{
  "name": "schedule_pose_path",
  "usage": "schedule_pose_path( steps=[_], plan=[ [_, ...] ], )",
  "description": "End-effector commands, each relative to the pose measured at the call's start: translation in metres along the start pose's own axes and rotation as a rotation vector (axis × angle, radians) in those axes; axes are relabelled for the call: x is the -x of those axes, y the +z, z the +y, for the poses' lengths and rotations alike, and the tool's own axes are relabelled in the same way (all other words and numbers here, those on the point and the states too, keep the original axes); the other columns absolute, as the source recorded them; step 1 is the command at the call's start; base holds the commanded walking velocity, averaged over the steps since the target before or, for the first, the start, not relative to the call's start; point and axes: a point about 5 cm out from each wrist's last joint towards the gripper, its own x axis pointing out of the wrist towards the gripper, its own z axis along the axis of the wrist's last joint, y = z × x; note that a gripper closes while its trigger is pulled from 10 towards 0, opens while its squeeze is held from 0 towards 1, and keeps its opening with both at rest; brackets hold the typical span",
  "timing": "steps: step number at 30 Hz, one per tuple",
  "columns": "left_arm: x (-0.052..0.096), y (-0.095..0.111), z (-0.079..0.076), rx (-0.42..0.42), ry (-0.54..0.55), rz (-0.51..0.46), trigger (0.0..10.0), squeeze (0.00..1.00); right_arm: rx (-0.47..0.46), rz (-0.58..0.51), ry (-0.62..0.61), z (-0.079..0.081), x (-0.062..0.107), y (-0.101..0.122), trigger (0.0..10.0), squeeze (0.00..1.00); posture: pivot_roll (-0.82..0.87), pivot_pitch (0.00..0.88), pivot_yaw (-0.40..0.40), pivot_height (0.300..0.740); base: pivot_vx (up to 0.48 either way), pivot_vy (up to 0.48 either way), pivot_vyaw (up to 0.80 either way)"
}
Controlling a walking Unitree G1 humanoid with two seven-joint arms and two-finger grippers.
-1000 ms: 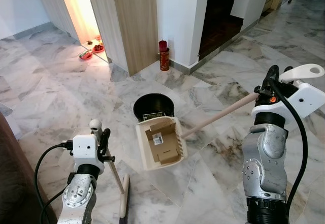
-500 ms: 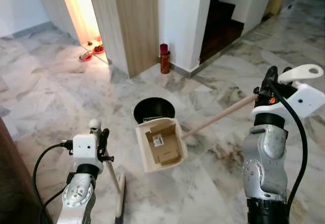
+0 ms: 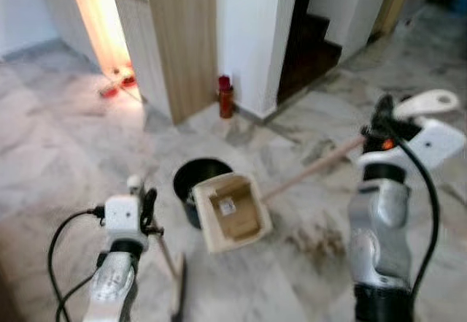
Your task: Sweep floor
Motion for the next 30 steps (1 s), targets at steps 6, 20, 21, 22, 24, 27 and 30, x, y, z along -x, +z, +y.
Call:
schedule_pose_path(
  steps=[6, 20, 21, 22, 24, 27, 30],
  plan=[
    [-0.0025, 0.0092, 0.0011, -0.021, 0.009, -0.052, 10.0, 0.00, -0.066, -0.062, 0.043, 0.0081, -0.0026, 0.0151, 10.0, 0.00, 0.05, 0.000, 0.010, 0.740, 0.405, 0.000, -0.16],
    [-0.0036, 0.0097, 0.0015, -0.021, 0.021, -0.053, 10.0, 0.00, -0.068, -0.051, 0.066, 0.0095, -0.0030, 0.0143, 10.0, 0.00, 0.05, 0.000, 0.001, 0.740, 0.405, 0.000, 0.20],
    [-0.0037, 0.0097, 0.0015, -0.021, 0.022, -0.053, 10.0, 0.00, -0.068, -0.050, 0.066, 0.0096, -0.0031, 0.0143, 10.0, 0.00, 0.05, 0.000, 0.001, 0.740, 0.405, 0.000, 0.80],
    [-0.0038, 0.0096, 0.0016, -0.021, 0.022, -0.053, 10.0, 0.00, -0.071, -0.050, 0.066, 0.0097, -0.0031, 0.0142, 10.0, 0.00, 0.05, 0.000, 0.001, 0.740, 0.409, 0.000, 0.80],
    [-0.0038, 0.0096, 0.0017, -0.021, 0.022, -0.053, 10.0, 0.00, -0.072, -0.049, 0.067, 0.0100, -0.0030, 0.0141, 10.0, 0.00, 0.05, 0.000, 0.001, 0.740, 0.409, 0.000, 0.80],
    [-0.0044, 0.0099, 0.0021, -0.021, 0.026, -0.054, 10.0, 0.00, -0.087, -0.045, 0.071, 0.0113, -0.0033, 0.0136, 10.0, 0.00, 0.06, 0.000, 0.000, 0.740, 0.404, 0.000, 0.17],
    [-0.0051, 0.0102, 0.0020, -0.021, 0.026, -0.054, 10.0, 0.00, -0.091, -0.043, 0.069, 0.0109, -0.0036, 0.0139, 10.0, 0.00, 0.05, 0.000, 0.001, 0.740, 0.405, 0.000, 0.00]
  ],
)
